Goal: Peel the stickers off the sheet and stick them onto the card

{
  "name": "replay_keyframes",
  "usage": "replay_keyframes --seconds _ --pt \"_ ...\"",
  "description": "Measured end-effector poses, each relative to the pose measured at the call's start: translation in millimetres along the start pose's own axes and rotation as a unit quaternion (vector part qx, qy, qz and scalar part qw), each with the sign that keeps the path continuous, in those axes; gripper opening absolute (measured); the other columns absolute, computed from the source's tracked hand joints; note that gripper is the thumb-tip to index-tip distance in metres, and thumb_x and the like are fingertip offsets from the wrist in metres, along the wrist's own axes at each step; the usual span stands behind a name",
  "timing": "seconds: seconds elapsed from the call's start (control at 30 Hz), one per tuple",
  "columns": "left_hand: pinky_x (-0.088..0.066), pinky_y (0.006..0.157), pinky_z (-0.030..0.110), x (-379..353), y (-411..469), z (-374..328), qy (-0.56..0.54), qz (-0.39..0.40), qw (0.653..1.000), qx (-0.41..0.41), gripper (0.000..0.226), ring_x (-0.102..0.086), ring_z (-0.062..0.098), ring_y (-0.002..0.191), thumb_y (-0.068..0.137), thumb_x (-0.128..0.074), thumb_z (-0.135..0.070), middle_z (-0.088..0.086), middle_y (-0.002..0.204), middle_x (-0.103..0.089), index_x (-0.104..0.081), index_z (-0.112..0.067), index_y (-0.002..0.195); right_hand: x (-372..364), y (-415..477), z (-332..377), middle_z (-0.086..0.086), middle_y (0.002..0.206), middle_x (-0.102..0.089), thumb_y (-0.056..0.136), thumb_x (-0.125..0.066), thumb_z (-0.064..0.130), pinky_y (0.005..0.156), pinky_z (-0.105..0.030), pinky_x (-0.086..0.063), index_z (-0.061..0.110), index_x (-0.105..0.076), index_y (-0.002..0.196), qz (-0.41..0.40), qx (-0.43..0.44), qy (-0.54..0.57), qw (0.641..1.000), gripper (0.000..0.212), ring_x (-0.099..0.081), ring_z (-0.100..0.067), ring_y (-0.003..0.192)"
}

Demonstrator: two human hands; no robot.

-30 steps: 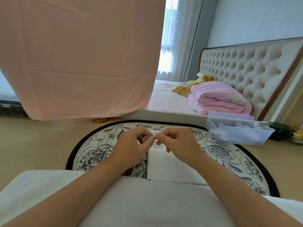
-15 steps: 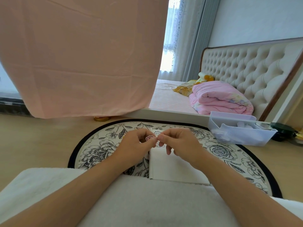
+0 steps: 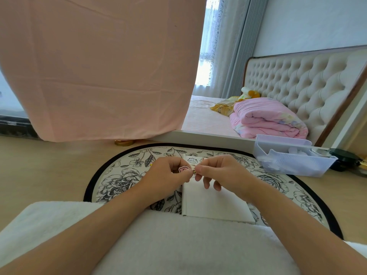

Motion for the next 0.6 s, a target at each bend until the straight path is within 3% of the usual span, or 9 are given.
replay_keyframes --seconds 0.1,0.27,0.47,0.6 --pt "-0.055 0.074 0.049 -1 -1 0 0.004 0.004 1.000 0.007 0.011 -0.061 0.019 0.068 0.089 -0.066 -0.017 0.007 0.075 -0.071 -0.073 -0.016 0.081 0 0 3 0.001 0.079 -0.074 0.095 -0.067 0.018 0.052 -0.021 -0.042 0.011 -0.078 0.088 -0.008 0.014 -0.025 1.000 0.015 -0.060 -0.010 0.063" --pt "-0.053 0.067 0.041 0 2 4 -0.016 -0.009 1.000 0.021 0.011 -0.058 0.018 0.066 0.089 -0.065 -0.014 0.007 0.070 -0.070 -0.073 -0.014 0.080 1 -1 8 0.009 0.059 -0.066 0.095 -0.068 0.019 0.053 -0.013 -0.040 0.012 -0.076 0.082 -0.043 0.036 -0.062 0.996 0.017 -0.051 -0.001 0.048" --pt "-0.045 0.062 0.037 2 3 8 -0.036 -0.017 0.999 0.025 0.012 -0.053 0.022 0.062 0.088 -0.066 -0.015 0.019 0.074 -0.066 -0.072 -0.015 0.078 0 -1 15 0.016 0.058 -0.066 0.093 -0.070 0.020 0.058 -0.011 -0.043 0.014 -0.077 0.082 -0.068 0.071 -0.089 0.991 0.015 -0.056 -0.003 0.052" --pt "-0.042 0.058 0.033 3 2 6 -0.042 -0.026 0.998 0.029 0.012 -0.049 0.019 0.060 0.088 -0.065 -0.014 0.010 0.066 -0.063 -0.072 -0.014 0.077 0 -1 17 0.017 0.056 -0.065 0.093 -0.070 0.020 0.057 -0.010 -0.043 0.017 -0.076 0.078 -0.073 0.073 -0.089 0.991 0.016 -0.054 -0.002 0.051"
Point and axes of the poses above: each hand's wrist, its own y-axis towards the middle knuckle, its own x-axis out of the back of the hand, z = x × y, the point moved 7 cm from there along y, towards the middle knuckle
